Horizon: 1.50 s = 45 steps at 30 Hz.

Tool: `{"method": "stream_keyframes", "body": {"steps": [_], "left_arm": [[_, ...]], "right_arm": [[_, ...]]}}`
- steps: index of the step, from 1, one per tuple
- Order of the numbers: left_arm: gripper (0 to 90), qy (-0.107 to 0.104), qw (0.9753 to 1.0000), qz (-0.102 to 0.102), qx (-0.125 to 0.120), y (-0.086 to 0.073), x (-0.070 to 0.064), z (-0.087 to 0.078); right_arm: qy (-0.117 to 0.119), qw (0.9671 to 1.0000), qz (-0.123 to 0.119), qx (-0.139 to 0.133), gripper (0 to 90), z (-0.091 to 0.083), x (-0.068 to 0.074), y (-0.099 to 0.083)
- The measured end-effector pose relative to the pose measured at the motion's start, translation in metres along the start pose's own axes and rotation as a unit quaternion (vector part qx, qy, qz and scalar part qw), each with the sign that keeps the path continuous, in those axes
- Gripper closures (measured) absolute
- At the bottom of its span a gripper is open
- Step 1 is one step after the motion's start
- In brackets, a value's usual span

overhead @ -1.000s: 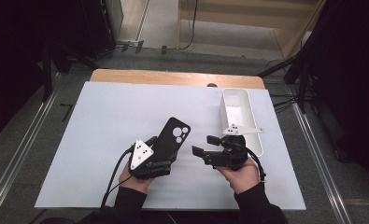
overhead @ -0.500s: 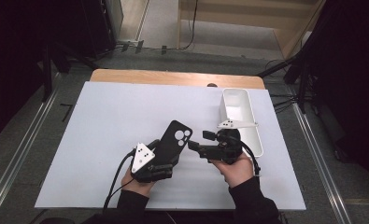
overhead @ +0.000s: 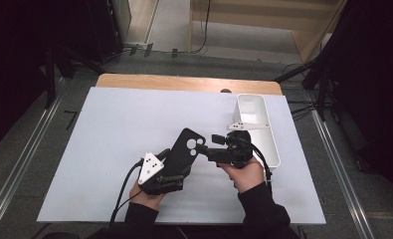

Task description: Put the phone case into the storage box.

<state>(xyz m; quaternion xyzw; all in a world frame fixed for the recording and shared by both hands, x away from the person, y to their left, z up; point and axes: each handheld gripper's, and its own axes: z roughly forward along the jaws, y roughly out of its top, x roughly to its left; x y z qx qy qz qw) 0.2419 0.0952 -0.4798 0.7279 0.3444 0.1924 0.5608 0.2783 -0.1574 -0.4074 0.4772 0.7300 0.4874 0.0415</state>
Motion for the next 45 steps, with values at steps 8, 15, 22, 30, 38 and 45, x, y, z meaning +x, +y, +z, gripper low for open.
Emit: {"method": "stream_keyframes", "body": {"steps": [8,15,22,30,38,45], "left_arm": [[13.9,-0.003,1.0000,0.001,-0.006,0.000,-0.002,0.000],[13.9,-0.004,1.0000,0.002,-0.005,-0.001,-0.002,0.000],[13.9,-0.004,1.0000,0.006,-0.002,-0.001,-0.004,0.001],[13.9,-0.002,0.9999,0.012,-0.006,-0.002,-0.005,0.000],[13.8,-0.001,0.9997,0.019,-0.012,-0.003,-0.008,0.000],[13.5,-0.004,0.9996,0.019,-0.022,-0.003,-0.008,-0.002]], "right_arm": [[0.013,0.9997,0.020,0.009,28.1,0.011,-0.004,0.002],[0.025,0.9990,0.036,0.011,33.5,0.020,-0.008,0.002],[0.042,0.9972,0.059,0.016,47.4,0.025,-0.013,0.003],[0.059,0.9943,0.087,0.017,68.5,0.023,-0.020,0.004],[0.072,0.9890,0.125,0.030,73.8,0.018,-0.023,0.005],[0.082,0.9875,0.132,0.025,74.6,0.015,-0.020,0.008]]}}
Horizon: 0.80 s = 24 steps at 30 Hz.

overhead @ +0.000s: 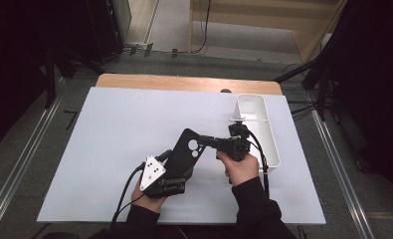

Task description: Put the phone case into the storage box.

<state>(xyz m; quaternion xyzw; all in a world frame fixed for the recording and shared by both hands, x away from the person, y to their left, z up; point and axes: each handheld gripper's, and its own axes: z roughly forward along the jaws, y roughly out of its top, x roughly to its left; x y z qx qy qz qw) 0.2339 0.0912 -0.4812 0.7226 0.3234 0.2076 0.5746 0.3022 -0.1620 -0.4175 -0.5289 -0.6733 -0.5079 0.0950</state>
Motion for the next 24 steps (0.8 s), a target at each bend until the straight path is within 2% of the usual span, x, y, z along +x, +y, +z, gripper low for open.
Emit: {"method": "stream_keyframes", "body": {"steps": [3,9,15,19,24], "left_arm": [[13.3,0.001,1.0000,0.000,-0.004,-0.001,0.000,0.001],[12.9,-0.002,1.0000,-0.001,0.009,-0.001,0.000,0.002],[12.5,0.007,0.9999,0.014,0.007,0.002,-0.005,-0.001],[10.1,-0.009,0.9999,0.008,0.009,0.003,-0.005,0.000],[9.4,-0.022,0.9996,-0.002,0.018,0.005,-0.003,0.001]], "right_arm": [[0.000,1.0000,0.001,0.002,74.7,-0.001,0.002,0.000],[-0.003,1.0000,0.002,0.007,74.9,0.000,0.001,0.000],[-0.002,0.9999,0.003,0.010,75.0,-0.004,0.005,0.000],[-0.006,0.9999,-0.012,0.008,75.0,-0.006,0.008,0.001],[-0.028,0.9991,-0.030,0.011,75.0,-0.006,0.012,0.000]]}}
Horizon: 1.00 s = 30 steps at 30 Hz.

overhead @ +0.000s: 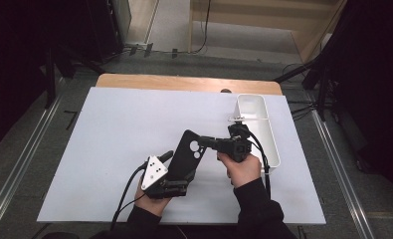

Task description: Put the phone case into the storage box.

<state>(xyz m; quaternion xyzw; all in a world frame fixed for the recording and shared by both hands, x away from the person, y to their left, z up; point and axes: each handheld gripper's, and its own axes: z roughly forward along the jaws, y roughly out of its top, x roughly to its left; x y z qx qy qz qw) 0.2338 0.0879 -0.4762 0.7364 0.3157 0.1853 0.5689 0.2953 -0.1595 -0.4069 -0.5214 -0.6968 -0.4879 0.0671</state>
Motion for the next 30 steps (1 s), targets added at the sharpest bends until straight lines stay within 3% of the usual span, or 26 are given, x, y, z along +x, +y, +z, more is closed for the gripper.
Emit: {"method": "stream_keyframes", "body": {"steps": [3,9,13,16,20,25,30], "left_arm": [[9.4,-0.010,0.9999,-0.005,0.007,0.003,0.001,-0.001],[13.2,-0.020,0.9993,-0.023,0.024,0.010,0.003,-0.001],[13.2,-0.027,0.9981,-0.037,0.041,0.015,0.006,-0.001],[13.2,-0.027,0.9970,-0.044,0.057,0.017,0.009,0.000],[13.2,-0.033,0.9944,-0.056,0.084,0.019,0.015,0.003],[13.3,-0.046,0.9919,-0.064,0.100,0.022,0.021,0.004],[14.1,-0.068,0.9865,-0.067,0.133,0.023,0.029,0.010]], "right_arm": [[-0.023,0.9995,-0.020,-0.003,75.0,-0.001,0.003,0.000],[-0.029,0.9988,-0.035,-0.018,75.0,-0.008,0.002,0.001],[-0.063,0.9951,-0.069,-0.033,75.0,-0.012,0.006,0.000],[-0.068,0.9930,-0.084,-0.048,75.0,-0.016,0.007,-0.001],[-0.074,0.9902,-0.099,-0.065,75.0,-0.022,0.009,-0.001],[-0.078,0.9868,-0.117,-0.080,75.0,-0.028,0.008,-0.002],[-0.075,0.9853,-0.128,-0.085,74.9,-0.032,0.006,-0.003]]}}
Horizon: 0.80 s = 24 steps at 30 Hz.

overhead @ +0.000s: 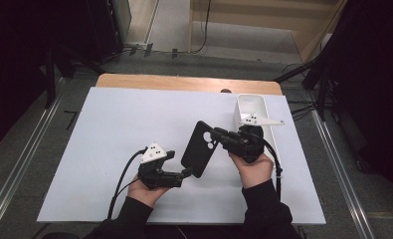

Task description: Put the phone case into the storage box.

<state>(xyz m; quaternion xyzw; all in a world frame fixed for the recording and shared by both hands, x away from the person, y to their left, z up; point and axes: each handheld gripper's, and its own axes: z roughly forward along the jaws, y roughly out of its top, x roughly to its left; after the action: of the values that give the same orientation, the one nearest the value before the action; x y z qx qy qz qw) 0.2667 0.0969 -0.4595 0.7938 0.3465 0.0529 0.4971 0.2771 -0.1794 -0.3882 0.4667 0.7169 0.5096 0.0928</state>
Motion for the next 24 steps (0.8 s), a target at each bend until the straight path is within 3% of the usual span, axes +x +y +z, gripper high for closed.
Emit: {"method": "stream_keyframes", "body": {"steps": [5,10,15,24], "left_arm": [[14.1,-0.016,0.9998,-0.003,0.008,0.006,0.007,-0.004],[14.4,-0.035,0.9993,-0.005,0.011,0.013,0.015,-0.011],[15.0,-0.045,0.9986,0.011,0.026,0.017,0.021,-0.017],[18.9,-0.061,0.9975,0.013,0.032,0.021,0.033,-0.024]], "right_arm": [[0.007,0.9998,-0.018,-0.001,74.9,-0.002,0.000,-0.001],[0.015,0.9985,-0.052,-0.004,74.9,-0.005,0.001,-0.001],[0.036,0.9976,-0.059,0.001,74.9,-0.007,-0.004,-0.002],[0.069,0.9948,-0.074,0.017,74.9,-0.007,-0.009,-0.003]]}}
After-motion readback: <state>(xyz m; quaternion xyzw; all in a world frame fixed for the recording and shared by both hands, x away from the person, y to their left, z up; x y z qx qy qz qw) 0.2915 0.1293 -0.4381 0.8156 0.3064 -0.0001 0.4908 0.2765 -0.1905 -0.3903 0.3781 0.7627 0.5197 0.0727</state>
